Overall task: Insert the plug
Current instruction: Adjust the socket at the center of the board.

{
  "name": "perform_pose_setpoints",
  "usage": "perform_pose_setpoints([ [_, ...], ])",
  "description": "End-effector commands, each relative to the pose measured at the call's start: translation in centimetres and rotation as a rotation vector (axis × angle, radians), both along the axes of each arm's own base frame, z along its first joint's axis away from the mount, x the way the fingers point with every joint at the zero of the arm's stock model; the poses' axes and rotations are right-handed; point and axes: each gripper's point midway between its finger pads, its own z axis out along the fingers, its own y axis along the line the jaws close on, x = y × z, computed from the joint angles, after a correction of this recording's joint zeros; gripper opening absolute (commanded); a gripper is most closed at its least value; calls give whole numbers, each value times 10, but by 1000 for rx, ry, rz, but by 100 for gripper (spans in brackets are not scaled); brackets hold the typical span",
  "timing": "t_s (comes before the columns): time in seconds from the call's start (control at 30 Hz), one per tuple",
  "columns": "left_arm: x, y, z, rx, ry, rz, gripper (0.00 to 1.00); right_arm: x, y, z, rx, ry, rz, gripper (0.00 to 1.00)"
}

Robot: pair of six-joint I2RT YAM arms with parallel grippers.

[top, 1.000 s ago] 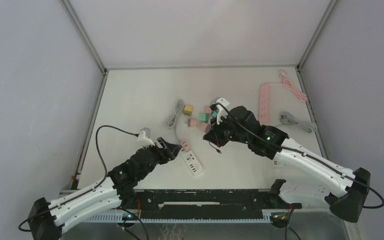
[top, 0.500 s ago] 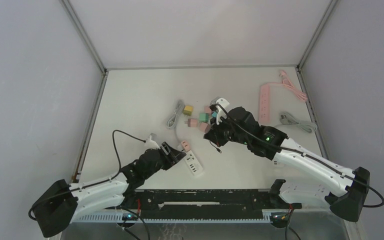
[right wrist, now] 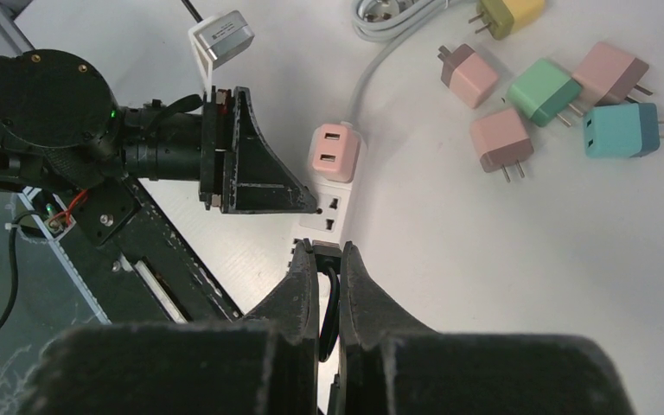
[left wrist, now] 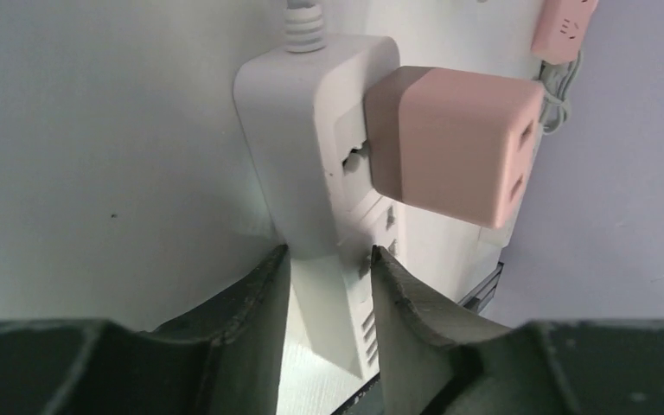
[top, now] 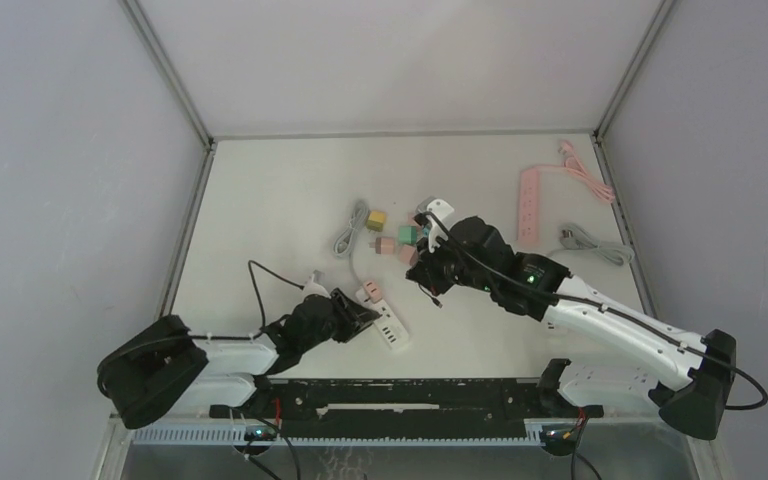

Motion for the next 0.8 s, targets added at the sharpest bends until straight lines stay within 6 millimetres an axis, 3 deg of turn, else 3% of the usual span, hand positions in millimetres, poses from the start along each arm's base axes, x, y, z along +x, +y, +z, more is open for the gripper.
perform_pose_setpoints([
  [0.0, 17, -28, 31, -167, -14, 19, 41, -2, 4, -4, -32, -23, 1, 0],
  [0.4, 44, -47, 37, -220, -27, 76, 34, -14, 8, -43, -116, 21, 7, 0],
  [0.77, 46, -47, 30, -185, -29, 74, 35, -17, -4, -84, -251, 42, 17, 0],
])
